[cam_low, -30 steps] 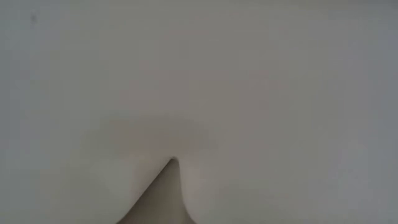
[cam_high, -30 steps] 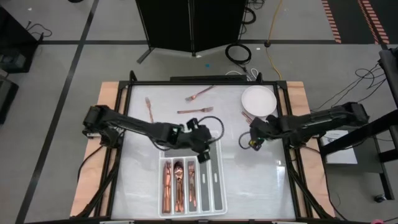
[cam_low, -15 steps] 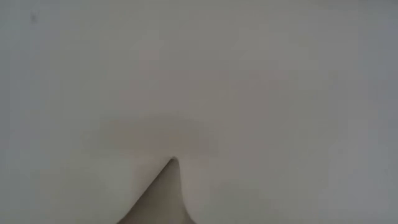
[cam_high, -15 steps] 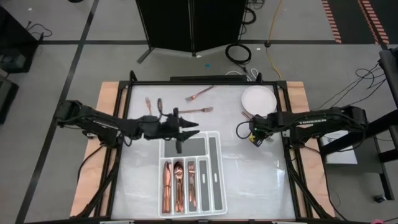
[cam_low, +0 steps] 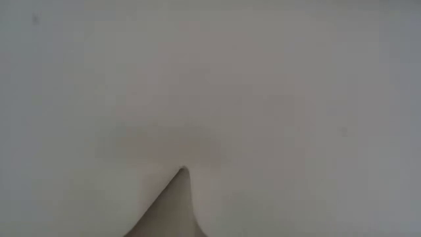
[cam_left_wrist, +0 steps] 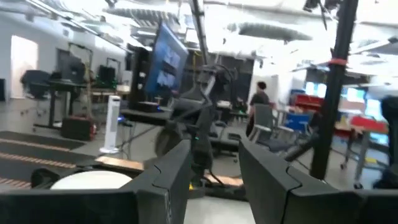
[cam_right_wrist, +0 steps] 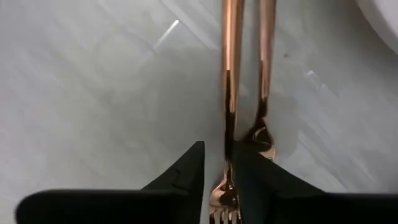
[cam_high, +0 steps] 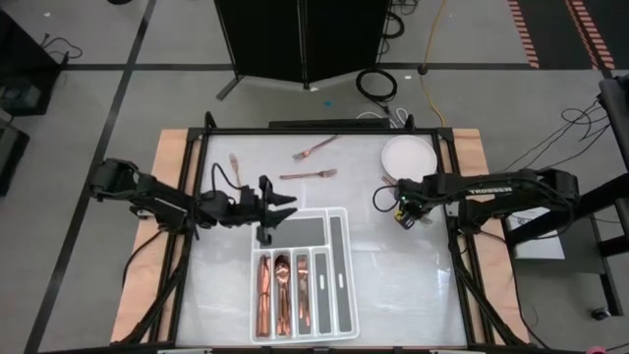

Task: Sort silverware
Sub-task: Put the fork into the silverware tray

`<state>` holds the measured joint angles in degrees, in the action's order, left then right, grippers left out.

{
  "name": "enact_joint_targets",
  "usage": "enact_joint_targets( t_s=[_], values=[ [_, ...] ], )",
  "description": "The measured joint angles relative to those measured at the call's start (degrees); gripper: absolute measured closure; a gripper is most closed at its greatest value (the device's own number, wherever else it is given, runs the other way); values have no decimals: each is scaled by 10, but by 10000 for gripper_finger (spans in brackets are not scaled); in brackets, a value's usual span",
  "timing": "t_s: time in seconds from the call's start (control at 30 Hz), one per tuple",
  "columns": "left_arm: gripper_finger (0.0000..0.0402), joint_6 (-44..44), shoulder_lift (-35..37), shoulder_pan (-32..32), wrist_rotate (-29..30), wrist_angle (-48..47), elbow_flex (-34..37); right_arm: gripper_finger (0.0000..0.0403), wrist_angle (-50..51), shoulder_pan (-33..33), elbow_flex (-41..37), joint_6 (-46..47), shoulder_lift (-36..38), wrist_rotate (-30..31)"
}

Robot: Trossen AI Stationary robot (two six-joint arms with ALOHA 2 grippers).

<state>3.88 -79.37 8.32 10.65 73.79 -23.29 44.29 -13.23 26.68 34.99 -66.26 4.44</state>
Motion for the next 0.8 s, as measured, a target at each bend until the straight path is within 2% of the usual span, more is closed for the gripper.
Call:
enact_joint_targets(
  t_s=[0.13, 0.33, 0.47, 0.57, 0.67, 0.8],
  values=[
    [265, -29, -1, 12, -2, 8, 0, 346, -26, 1, -22, 17, -3, -5],
    [265, -29, -1, 20, -47, 20, 0, 363, -44, 1, -26, 22, 0, -26],
    [265, -27, -1, 30, -52, 23, 0, 391, -41, 1, -21, 16, 0, -31],
    [265, -13, -1, 38, -53, 18, -1, 396, -37, 4, -10, 4, 7, -29],
    [265, 19, -1, 40, -35, 3, -1, 399, -45, 12, 10, -11, 10, -46],
    [265, 78, -1, 40, 26, -32, -8, 400, -42, 32, 36, -30, 11, -33]
  ],
)
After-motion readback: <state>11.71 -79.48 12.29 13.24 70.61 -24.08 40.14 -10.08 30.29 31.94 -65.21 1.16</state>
